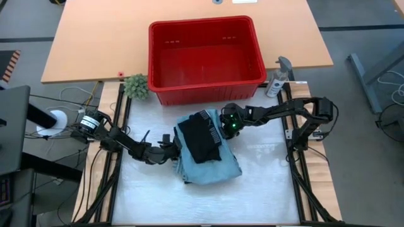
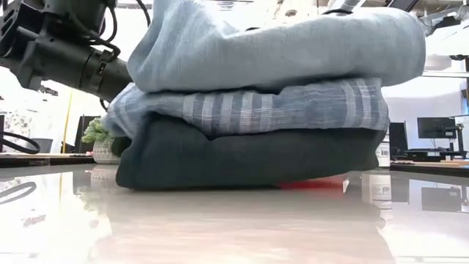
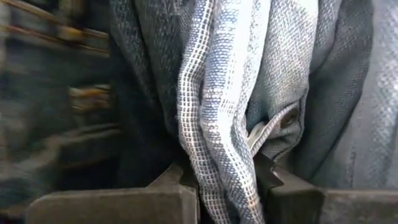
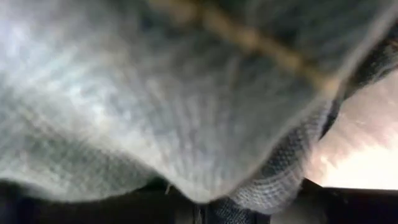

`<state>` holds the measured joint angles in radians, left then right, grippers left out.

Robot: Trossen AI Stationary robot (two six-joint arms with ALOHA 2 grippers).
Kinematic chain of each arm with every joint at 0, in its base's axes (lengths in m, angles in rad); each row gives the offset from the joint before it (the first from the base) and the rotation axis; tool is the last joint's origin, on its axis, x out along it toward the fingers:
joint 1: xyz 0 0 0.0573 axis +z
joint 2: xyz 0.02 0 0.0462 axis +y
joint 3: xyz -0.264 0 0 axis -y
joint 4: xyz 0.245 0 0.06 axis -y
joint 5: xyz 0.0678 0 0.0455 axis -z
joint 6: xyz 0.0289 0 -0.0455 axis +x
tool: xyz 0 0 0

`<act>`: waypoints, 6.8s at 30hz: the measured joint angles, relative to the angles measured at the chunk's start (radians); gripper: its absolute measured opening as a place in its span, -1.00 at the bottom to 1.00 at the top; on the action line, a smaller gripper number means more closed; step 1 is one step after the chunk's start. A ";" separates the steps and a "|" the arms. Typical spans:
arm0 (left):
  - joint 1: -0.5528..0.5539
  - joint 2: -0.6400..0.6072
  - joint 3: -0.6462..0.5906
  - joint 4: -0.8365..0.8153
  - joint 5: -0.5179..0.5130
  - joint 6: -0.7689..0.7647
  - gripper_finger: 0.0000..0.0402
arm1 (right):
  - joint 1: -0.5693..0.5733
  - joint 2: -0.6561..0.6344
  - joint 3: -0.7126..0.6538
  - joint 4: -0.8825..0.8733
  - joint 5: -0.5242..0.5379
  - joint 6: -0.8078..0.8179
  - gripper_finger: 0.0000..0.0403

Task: Fold Laundry from Bin
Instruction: Put the stacked clothes into the red laundry bin

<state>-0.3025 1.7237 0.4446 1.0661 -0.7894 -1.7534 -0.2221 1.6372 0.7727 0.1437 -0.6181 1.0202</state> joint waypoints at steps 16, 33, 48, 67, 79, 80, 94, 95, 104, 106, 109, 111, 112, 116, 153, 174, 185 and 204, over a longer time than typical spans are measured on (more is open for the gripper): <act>0.066 -0.031 0.064 0.090 0.120 0.037 -0.80 | 0.008 -0.082 0.084 -0.156 -0.009 0.013 -0.50; 0.125 -0.216 0.160 -0.099 0.146 0.081 -0.80 | -0.007 -0.136 0.226 -0.314 -0.011 -0.025 -0.50; 0.167 -0.409 0.269 -0.361 0.178 0.166 -0.80 | -0.037 -0.136 0.464 -0.560 -0.009 -0.161 -0.50; 0.255 -0.441 0.410 -0.551 0.235 0.190 -0.80 | -0.084 -0.135 0.597 -0.656 -0.011 -0.190 -0.50; 0.284 -0.438 0.410 -0.498 0.246 0.190 -0.80 | -0.104 -0.133 0.631 -0.679 -0.009 -0.205 -0.50; 0.284 -0.438 0.410 -0.495 0.246 0.190 -0.80 | -0.104 -0.134 0.631 -0.679 -0.009 -0.204 -0.50; 0.297 -0.438 0.563 -0.678 0.241 0.285 -0.80 | -0.124 -0.141 0.634 -0.609 -0.034 -0.201 -0.50; 0.302 -0.438 0.567 -0.687 0.241 0.283 -0.80 | -0.130 -0.141 0.634 -0.607 -0.036 -0.197 -0.50; 0.385 -0.440 0.570 -0.652 0.311 0.253 -0.80 | -0.196 -0.137 0.728 -0.660 -0.062 -0.215 -0.50; 0.401 -0.439 0.571 -0.615 0.333 0.265 -0.80 | -0.213 -0.137 0.767 -0.703 -0.063 -0.247 -0.50; 0.416 -0.437 0.577 -0.592 0.341 0.269 -0.80 | -0.238 -0.137 0.806 -0.738 -0.068 -0.280 -0.50; 0.420 -0.436 0.594 -0.604 0.341 0.270 -0.80 | -0.255 -0.137 0.831 -0.762 -0.076 -0.291 -0.50; 0.420 -0.435 0.606 -0.610 0.340 0.274 -0.80 | -0.261 -0.137 0.843 -0.769 -0.081 -0.294 -0.51; 0.417 -0.426 0.670 -0.625 0.337 0.314 -0.80 | -0.276 -0.138 0.878 -0.761 -0.120 -0.296 -0.51; 0.830 -0.250 1.045 -0.782 0.646 0.423 -0.80 | -0.494 0.268 1.547 -0.749 -0.307 -0.244 -0.51; 1.164 0.187 1.291 -0.832 0.950 0.578 -0.80 | -0.748 0.617 1.581 -0.410 -0.402 -0.131 -0.51; 1.183 0.321 1.331 -0.972 0.902 0.661 -0.80 | -0.789 0.739 1.579 -0.418 -0.384 -0.099 -0.51; 1.188 0.344 1.326 -1.308 0.805 0.721 -0.60 | -0.810 0.733 1.582 -0.728 -0.074 -0.305 -0.12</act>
<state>0.8856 2.0678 1.7710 -0.2420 0.0155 -1.0327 -1.0325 2.3702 2.3550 -0.5841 -0.6921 0.7147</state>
